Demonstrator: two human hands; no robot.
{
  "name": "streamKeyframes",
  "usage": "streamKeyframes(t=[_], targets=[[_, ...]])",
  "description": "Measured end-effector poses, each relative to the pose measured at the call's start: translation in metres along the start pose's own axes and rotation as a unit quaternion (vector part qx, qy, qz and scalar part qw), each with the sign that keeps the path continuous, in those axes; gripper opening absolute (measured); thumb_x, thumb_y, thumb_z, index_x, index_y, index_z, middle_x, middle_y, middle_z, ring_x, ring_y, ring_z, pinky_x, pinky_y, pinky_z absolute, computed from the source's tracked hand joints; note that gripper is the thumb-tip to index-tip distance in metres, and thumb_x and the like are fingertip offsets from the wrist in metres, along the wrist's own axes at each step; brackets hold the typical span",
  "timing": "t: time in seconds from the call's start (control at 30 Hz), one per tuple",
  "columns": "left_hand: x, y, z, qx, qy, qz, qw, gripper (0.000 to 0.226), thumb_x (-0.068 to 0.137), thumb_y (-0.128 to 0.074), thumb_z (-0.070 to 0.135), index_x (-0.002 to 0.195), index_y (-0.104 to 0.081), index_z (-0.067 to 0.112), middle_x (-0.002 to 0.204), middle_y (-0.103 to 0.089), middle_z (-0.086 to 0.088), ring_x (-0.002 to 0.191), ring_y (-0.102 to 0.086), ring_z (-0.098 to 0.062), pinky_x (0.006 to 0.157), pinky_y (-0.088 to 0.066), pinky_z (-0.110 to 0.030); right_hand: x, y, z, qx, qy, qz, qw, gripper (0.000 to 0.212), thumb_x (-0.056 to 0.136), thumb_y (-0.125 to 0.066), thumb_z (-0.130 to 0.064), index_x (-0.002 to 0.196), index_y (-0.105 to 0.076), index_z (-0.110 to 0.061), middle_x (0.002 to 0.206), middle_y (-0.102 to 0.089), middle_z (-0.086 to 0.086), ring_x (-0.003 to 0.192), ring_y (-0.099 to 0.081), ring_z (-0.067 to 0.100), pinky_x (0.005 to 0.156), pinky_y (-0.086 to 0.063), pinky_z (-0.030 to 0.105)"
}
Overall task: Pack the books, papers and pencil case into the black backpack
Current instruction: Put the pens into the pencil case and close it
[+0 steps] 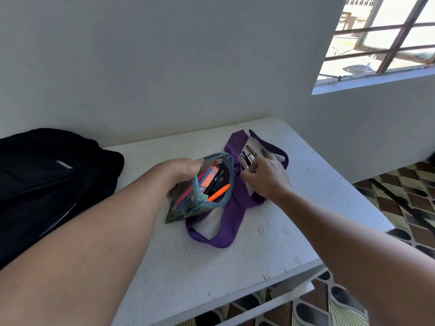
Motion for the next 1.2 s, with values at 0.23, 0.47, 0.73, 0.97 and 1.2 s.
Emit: streamKeyframes(t=[0.23, 0.47, 0.73, 0.97, 1.2], targets=[[0.0, 0.001, 0.001, -0.003, 0.005, 0.003, 1.0, 0.073, 0.107, -0.023, 0.059, 0.161, -0.025, 0.011, 0.166, -0.023, -0.02, 0.148, -0.031, -0.042, 0.115, -0.032, -0.054, 0.004, 0.01, 0.002, -0.058, 0.001, 0.014, 0.998, 0.019, 0.097, -0.051, -0.026, 0.11, -0.045, -0.014, 0.099, -0.065, 0.008, 0.084, -0.062, 0.034, 0.067, -0.048, 0.039], [-0.001, 0.0, 0.001, 0.001, 0.002, 0.017, 1.0, 0.072, 0.107, -0.023, 0.059, 0.16, -0.029, 0.01, 0.164, -0.027, -0.02, 0.146, -0.035, -0.041, 0.114, -0.034, -0.051, 0.008, 0.001, 0.001, -0.164, 0.03, 0.02, 0.986, 0.014, 0.1, -0.059, -0.025, 0.111, -0.059, -0.016, 0.114, -0.057, 0.007, 0.084, -0.062, 0.032, 0.06, -0.044, 0.037], [0.001, -0.003, -0.002, 0.013, 0.008, 0.01, 1.0, 0.075, 0.105, -0.022, 0.064, 0.155, -0.039, 0.01, 0.154, -0.043, -0.021, 0.133, -0.049, -0.04, 0.093, -0.041, -0.044, 0.011, 0.0, 0.002, -0.145, 0.025, 0.018, 0.989, 0.026, 0.096, -0.066, -0.023, 0.117, -0.056, -0.011, 0.122, -0.054, 0.012, 0.094, -0.065, 0.037, 0.065, -0.045, 0.039], [0.001, -0.002, -0.002, 0.008, 0.009, 0.013, 1.0, 0.074, 0.105, -0.023, 0.063, 0.155, -0.038, 0.01, 0.154, -0.043, -0.022, 0.133, -0.049, -0.04, 0.096, -0.041, -0.044, 0.012, -0.002, 0.005, -0.183, -0.006, -0.019, 0.983, 0.025, 0.097, -0.06, -0.015, 0.121, -0.061, -0.006, 0.124, -0.049, 0.014, 0.098, -0.064, 0.04, 0.071, -0.051, 0.044], [0.003, -0.002, -0.002, 0.006, 0.006, 0.023, 1.0, 0.074, 0.106, -0.023, 0.062, 0.156, -0.036, 0.009, 0.157, -0.04, -0.022, 0.137, -0.046, -0.041, 0.105, -0.04, -0.046, 0.004, 0.006, -0.005, -0.119, -0.036, -0.009, 0.992, 0.031, 0.1, -0.039, -0.015, 0.127, -0.053, -0.006, 0.132, -0.049, 0.018, 0.111, -0.059, 0.041, 0.076, -0.041, 0.043]])
Point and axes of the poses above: each hand's wrist, its own x-axis towards the middle knuckle, its own y-axis out of the back of the hand, z = x × y, the point moved 9 cm from there along x, towards the middle knuckle
